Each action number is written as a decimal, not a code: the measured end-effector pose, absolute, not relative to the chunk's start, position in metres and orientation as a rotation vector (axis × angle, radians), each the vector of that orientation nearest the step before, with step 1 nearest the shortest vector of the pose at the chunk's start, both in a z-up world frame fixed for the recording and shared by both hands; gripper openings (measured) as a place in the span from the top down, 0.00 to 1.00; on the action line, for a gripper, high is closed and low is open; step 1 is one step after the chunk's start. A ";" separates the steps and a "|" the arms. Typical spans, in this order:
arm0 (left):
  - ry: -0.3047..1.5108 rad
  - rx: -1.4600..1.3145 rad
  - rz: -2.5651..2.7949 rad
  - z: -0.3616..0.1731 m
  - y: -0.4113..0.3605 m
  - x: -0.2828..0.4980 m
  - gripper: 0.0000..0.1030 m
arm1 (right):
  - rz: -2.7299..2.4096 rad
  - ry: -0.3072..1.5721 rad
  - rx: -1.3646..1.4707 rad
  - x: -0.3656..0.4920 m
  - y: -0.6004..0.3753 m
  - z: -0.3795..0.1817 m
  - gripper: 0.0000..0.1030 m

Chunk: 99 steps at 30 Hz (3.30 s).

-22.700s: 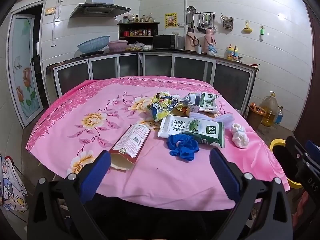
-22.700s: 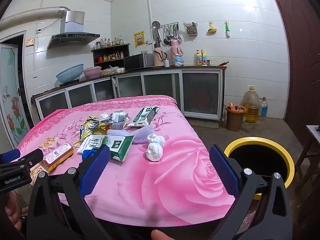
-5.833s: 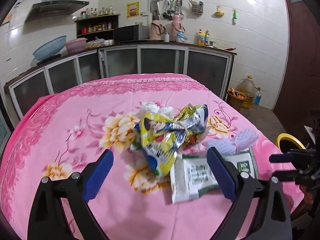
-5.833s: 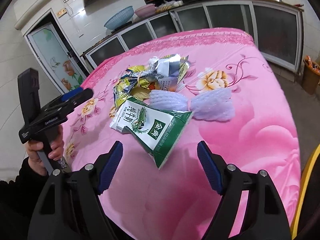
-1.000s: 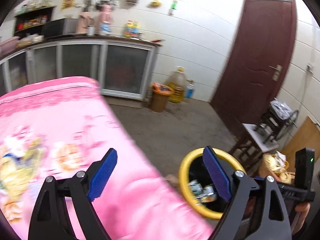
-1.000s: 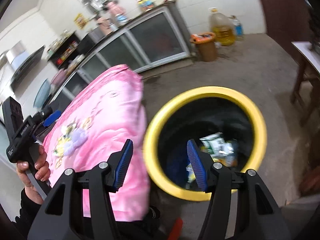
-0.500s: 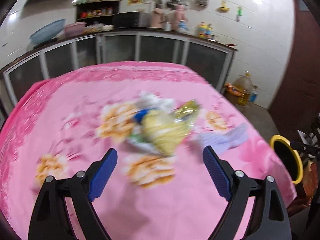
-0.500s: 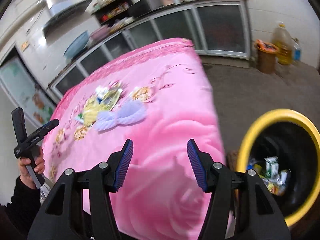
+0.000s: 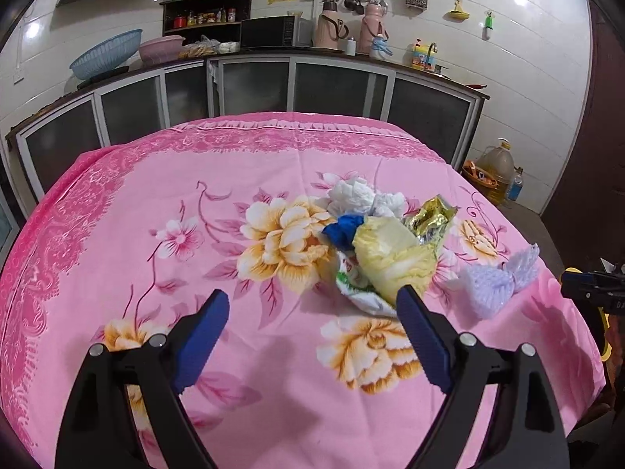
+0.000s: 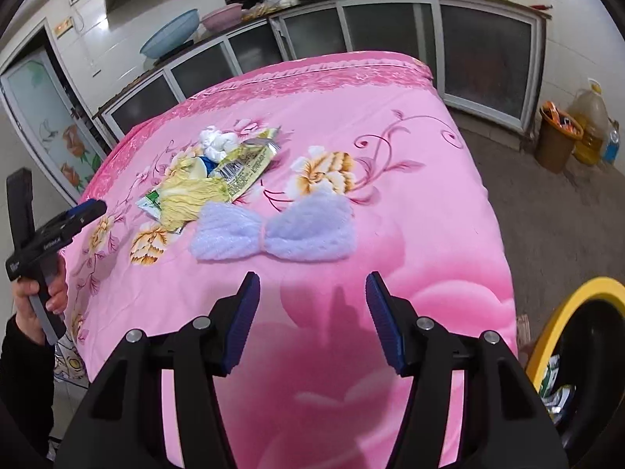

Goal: Collect trash
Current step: 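Grasp the white plastic bag with the left gripper while the right grasps the lavender foam net, then carry the white bag and foam net over the bin and open both grippers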

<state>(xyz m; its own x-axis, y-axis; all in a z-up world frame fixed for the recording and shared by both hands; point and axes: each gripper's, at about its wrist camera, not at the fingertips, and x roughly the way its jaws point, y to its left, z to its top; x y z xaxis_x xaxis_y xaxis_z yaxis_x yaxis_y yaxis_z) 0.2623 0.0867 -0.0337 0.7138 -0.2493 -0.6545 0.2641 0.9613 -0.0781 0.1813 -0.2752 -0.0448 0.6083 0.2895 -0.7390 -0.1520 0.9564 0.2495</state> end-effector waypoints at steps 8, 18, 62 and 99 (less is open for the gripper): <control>0.744 0.041 -0.375 -0.019 0.050 0.305 0.18 | 0.274 0.889 0.159 0.203 -0.267 -0.047 0.47; 0.938 0.001 -0.445 -0.032 0.001 0.404 0.18 | 0.310 0.914 0.134 0.232 -0.250 -0.054 0.45; 0.902 -0.183 -0.403 -0.009 0.036 0.394 0.50 | 0.278 0.865 0.176 0.193 -0.263 -0.013 0.92; 0.734 -0.171 -0.465 0.045 0.060 0.218 0.50 | 0.227 0.722 0.242 0.079 -0.315 0.037 0.94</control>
<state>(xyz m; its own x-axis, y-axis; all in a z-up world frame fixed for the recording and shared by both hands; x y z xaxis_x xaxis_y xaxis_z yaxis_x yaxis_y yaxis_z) 0.2185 0.0598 0.0455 0.6465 -0.4654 -0.6046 0.3479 0.8850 -0.3093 0.0792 -0.3151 0.0365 0.7283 0.2870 -0.6222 -0.1213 0.9477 0.2952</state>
